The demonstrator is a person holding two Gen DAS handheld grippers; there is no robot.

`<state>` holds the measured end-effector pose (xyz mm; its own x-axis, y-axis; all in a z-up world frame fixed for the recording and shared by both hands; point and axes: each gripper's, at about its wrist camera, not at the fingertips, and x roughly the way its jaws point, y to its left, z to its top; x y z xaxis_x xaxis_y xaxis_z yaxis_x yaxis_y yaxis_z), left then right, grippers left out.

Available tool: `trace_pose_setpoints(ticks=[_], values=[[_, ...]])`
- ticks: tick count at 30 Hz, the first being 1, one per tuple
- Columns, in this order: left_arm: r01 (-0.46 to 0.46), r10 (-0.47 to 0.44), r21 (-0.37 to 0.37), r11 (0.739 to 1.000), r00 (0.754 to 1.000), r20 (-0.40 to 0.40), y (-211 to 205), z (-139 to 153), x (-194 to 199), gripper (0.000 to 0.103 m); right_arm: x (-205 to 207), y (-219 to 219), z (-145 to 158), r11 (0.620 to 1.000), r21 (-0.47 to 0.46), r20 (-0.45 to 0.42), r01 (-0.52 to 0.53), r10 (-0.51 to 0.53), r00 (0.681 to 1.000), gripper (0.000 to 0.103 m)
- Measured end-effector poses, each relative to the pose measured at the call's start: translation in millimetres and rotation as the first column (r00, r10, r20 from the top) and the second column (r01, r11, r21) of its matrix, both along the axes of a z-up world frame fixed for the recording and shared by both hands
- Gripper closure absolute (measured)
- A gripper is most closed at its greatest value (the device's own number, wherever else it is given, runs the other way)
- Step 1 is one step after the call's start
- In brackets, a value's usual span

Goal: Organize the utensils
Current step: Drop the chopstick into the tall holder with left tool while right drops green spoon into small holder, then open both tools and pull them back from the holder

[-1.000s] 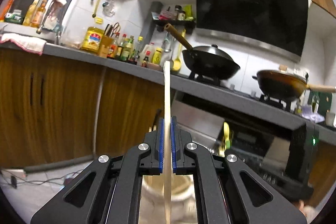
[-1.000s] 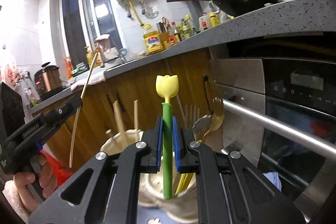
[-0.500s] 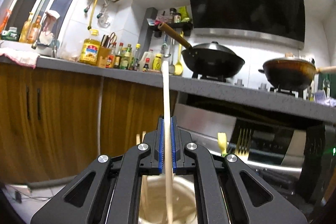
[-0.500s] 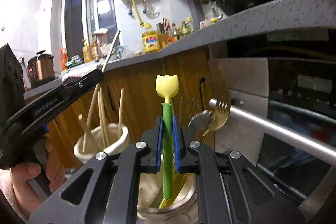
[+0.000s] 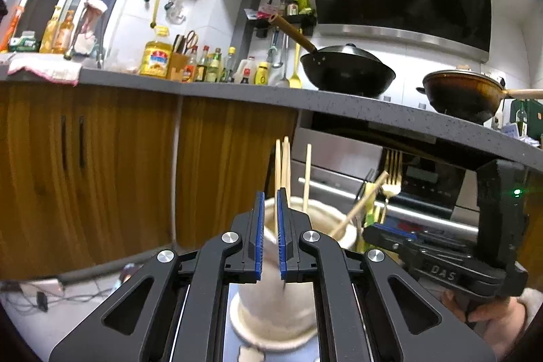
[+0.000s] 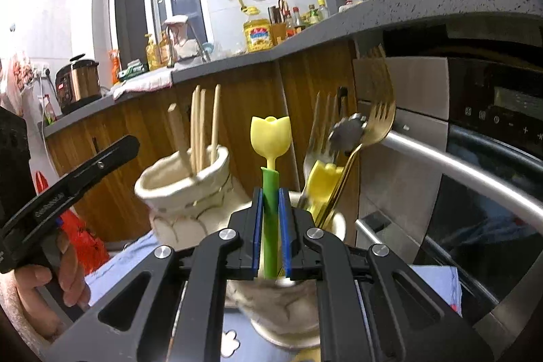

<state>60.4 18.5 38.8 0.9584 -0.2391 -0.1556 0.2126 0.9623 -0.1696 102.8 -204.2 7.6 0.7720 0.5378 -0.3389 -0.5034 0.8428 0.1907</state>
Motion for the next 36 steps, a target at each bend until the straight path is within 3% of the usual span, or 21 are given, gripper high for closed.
trace_pose_setpoints(ticks=[1, 2, 4, 13, 18, 24, 26, 32, 36], values=[[0.001, -0.001, -0.004, 1.000, 1.000, -0.005, 1, -1, -3, 0.091, -3, 1, 0, 1.000, -0.005, 0.005, -0.003, 0.003, 1.000, 0.086], [0.003, -0.003, -0.009, 1.000, 1.000, -0.014, 2, -3, -7, 0.087, -6, 1, -1, 1.000, -0.009, 0.006, -0.009, 0.009, 1.000, 0.074], [0.007, -0.007, -0.010, 1.000, 0.999, -0.032, 3, -6, -12, 0.080, -10, 1, 1, 1.000, -0.003, 0.009, -0.014, 0.014, 1.000, 0.067], [0.010, -0.004, 0.042, 0.999, 0.990, -0.139, -2, -32, -34, 0.074, -48, -11, 5, 1.000, -0.003, 0.039, 0.007, -0.007, 0.999, 0.066], [0.026, -0.012, 0.072, 0.997, 0.982, -0.187, -10, -45, -44, 0.069, -68, -13, -5, 0.997, -0.066, 0.008, 0.034, -0.034, 0.999, 0.060], [0.005, 0.018, 0.131, 0.991, 0.985, -0.171, -15, -38, -51, 0.045, -88, -23, -18, 0.992, -0.075, -0.025, 0.103, -0.105, 0.994, 0.033], [-0.005, 0.028, 0.155, 0.988, 0.988, -0.152, -16, -35, -54, 0.027, -92, -26, -21, 0.989, -0.082, -0.023, 0.123, -0.125, 0.992, 0.023], [-0.018, 0.043, 0.216, 0.976, 0.993, -0.111, -8, -31, -60, 0.011, -106, -28, -28, 0.971, -0.135, 0.023, 0.197, -0.196, 0.980, 0.007], [-0.020, 0.043, 0.204, 0.979, 0.993, -0.111, -1, -37, -64, 0.007, -113, -29, -26, 0.964, -0.135, 0.060, 0.231, -0.225, 0.973, 0.006]])
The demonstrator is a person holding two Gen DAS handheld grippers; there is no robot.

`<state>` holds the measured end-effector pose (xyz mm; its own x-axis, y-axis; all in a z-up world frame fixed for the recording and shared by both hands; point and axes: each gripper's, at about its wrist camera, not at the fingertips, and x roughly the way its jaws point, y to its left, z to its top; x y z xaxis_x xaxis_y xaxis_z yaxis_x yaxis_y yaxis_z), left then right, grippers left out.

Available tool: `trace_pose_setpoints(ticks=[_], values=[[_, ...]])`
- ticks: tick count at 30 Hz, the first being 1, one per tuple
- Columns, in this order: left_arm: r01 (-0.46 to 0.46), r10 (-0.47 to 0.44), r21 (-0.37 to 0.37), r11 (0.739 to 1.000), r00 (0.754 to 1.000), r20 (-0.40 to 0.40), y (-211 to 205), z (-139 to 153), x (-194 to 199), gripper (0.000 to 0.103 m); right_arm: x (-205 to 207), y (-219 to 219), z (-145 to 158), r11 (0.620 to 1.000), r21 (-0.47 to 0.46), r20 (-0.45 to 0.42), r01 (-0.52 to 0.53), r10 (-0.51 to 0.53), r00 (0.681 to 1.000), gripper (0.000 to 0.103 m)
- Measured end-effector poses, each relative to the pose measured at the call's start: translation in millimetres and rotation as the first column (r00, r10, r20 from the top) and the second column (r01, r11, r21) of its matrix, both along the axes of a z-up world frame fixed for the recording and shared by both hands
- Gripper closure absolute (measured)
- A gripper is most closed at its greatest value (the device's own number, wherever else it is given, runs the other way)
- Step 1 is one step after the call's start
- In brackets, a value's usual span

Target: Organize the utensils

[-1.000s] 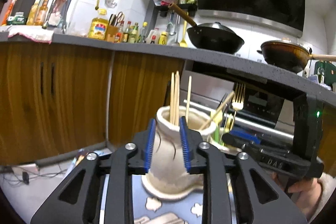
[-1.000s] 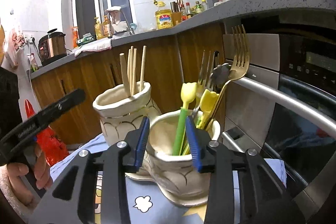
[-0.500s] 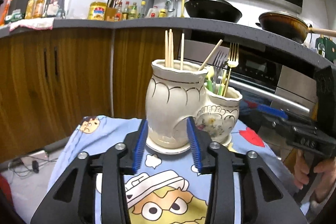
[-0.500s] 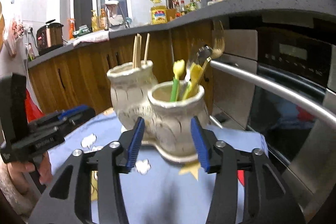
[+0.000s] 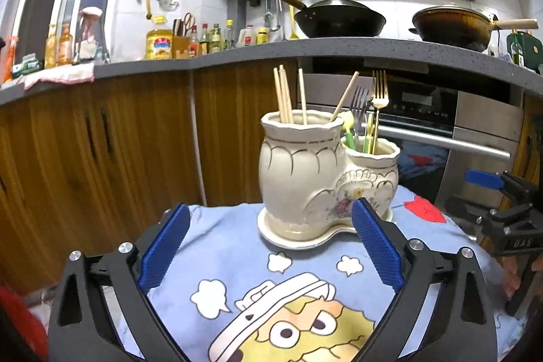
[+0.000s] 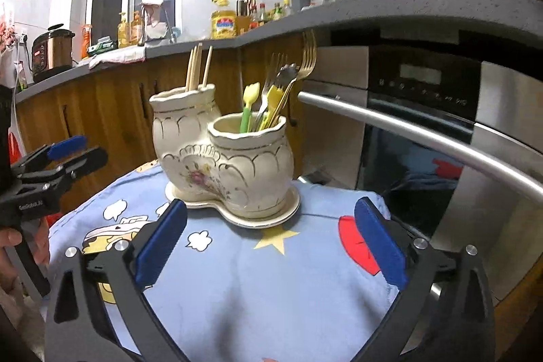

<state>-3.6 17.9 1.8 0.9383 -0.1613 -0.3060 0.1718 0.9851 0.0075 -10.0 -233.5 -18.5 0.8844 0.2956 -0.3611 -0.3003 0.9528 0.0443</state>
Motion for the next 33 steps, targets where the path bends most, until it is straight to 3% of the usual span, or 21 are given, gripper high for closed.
trace_pose_setpoints(ticks=[9, 18, 33], values=[[-0.014, 0.014, 0.014, 1.000, 1.000, 0.011, -1, 2, -3, 0.005, -3, 16, 1, 0.997, -0.078, 0.020, -0.021, 0.022, 1.000, 0.005], [-0.029, 0.029, 0.020, 0.999, 1.000, 0.010, -1, 0, -3, 0.005, -16, 3, 6, 1.000, -0.016, 0.086, 0.023, -0.021, 0.996, 0.005], [-0.041, 0.041, 0.015, 0.999, 0.999, 0.010, -1, -2, -2, 0.005, -14, 2, 7, 0.999, -0.014, 0.082, 0.029, -0.028, 0.996, 0.005]])
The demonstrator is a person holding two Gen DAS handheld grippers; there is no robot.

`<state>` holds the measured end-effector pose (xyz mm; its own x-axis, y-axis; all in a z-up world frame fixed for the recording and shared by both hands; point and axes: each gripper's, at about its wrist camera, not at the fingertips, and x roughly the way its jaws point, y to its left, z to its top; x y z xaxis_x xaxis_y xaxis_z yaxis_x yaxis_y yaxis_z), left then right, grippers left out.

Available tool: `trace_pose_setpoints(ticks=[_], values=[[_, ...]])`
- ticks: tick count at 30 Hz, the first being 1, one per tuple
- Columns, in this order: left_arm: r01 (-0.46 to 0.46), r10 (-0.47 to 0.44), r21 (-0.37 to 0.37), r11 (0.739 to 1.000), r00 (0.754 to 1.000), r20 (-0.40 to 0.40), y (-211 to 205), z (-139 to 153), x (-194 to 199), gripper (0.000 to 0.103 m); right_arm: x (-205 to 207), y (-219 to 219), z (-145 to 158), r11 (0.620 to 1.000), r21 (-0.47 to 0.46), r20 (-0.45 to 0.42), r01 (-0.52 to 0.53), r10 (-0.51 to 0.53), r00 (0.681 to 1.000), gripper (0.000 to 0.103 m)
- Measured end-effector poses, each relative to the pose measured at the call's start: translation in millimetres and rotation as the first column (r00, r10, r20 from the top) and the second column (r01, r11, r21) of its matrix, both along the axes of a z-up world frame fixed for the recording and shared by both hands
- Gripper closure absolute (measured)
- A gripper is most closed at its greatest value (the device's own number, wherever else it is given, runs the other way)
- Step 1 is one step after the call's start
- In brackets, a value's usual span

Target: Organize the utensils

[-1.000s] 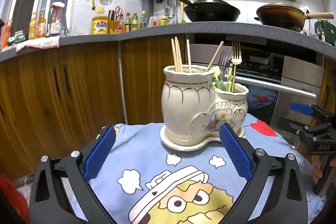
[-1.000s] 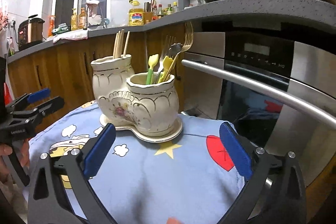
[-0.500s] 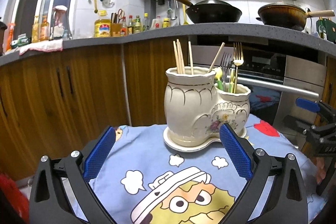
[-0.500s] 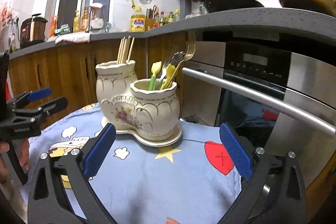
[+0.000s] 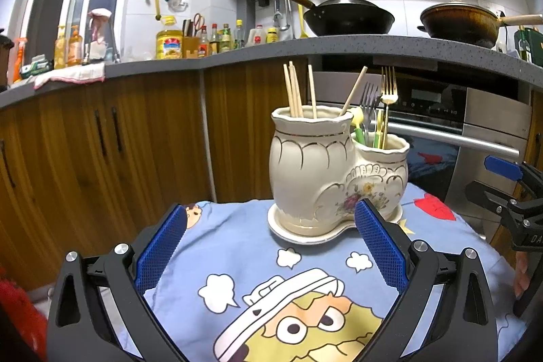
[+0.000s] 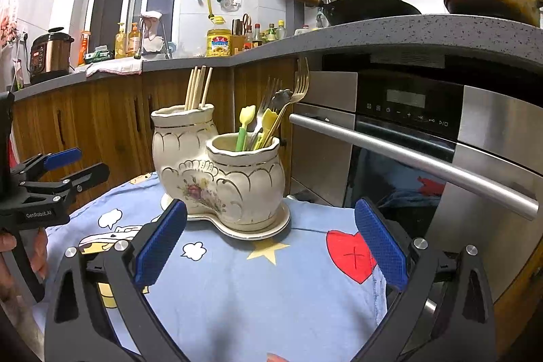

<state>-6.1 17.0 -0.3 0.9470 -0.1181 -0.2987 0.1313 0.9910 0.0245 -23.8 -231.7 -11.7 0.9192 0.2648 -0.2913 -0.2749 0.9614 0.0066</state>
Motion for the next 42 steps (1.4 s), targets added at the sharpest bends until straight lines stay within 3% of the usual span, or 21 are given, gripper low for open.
trace_pose_setpoints(ticks=[42], values=[[-0.002, 0.002, 0.003, 1.000, 1.000, -0.005, 0.4, -3.6, 1.6, 0.005, 0.2, -0.1, 0.2, 1.000, 0.000, 0.000, 0.000, 0.000, 1.000, 0.005]])
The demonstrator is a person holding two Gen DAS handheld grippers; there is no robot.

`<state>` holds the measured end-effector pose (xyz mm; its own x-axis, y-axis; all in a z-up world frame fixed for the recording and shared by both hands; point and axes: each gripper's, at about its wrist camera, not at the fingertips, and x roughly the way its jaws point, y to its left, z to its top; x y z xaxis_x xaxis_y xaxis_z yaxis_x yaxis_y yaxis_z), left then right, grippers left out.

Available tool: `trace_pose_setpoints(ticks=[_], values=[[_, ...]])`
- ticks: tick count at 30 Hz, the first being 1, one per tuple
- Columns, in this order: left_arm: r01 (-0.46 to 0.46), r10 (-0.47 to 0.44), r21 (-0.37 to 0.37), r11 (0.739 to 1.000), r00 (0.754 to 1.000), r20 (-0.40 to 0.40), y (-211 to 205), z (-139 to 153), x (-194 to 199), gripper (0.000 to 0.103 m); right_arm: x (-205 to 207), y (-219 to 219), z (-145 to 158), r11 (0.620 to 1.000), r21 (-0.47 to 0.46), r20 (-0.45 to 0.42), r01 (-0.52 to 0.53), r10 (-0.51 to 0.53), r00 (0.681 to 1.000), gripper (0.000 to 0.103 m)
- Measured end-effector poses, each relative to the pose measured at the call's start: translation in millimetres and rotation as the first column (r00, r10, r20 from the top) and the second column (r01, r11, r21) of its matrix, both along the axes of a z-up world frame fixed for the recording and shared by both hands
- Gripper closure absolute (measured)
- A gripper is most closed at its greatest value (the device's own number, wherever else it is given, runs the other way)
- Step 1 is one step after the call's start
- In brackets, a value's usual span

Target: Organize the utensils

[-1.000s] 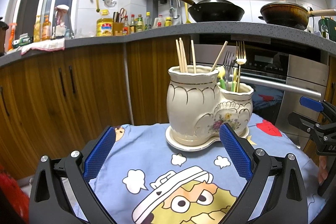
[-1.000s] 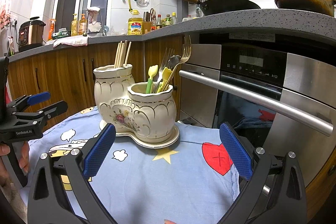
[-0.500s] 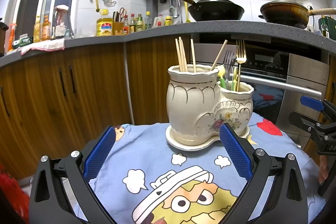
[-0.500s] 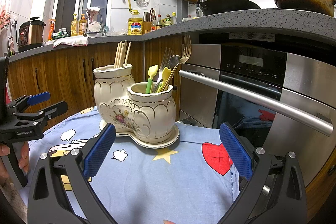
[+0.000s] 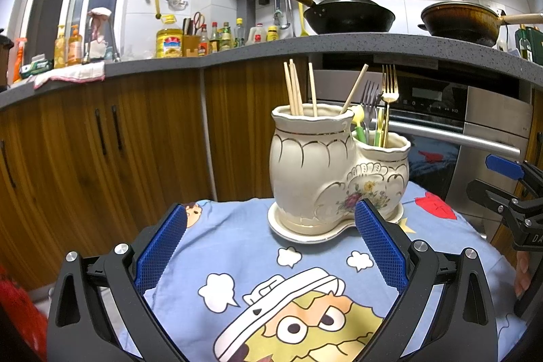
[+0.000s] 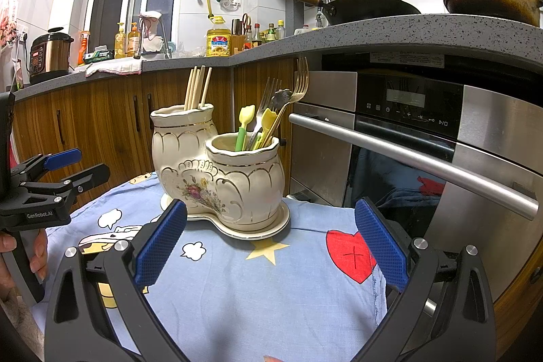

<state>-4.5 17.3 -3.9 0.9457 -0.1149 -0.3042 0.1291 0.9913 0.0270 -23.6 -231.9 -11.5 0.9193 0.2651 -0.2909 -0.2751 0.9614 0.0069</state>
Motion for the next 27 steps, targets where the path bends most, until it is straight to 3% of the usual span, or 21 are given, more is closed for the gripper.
trace_pose_setpoints(ticks=[27], values=[[-0.005, 0.005, -0.002, 1.000, 1.000, -0.001, 1.9, -0.1, 0.5, 0.005, 0.1, -0.4, -0.1, 1.000, 0.000, 0.000, 0.000, 0.000, 1.000, 0.005]])
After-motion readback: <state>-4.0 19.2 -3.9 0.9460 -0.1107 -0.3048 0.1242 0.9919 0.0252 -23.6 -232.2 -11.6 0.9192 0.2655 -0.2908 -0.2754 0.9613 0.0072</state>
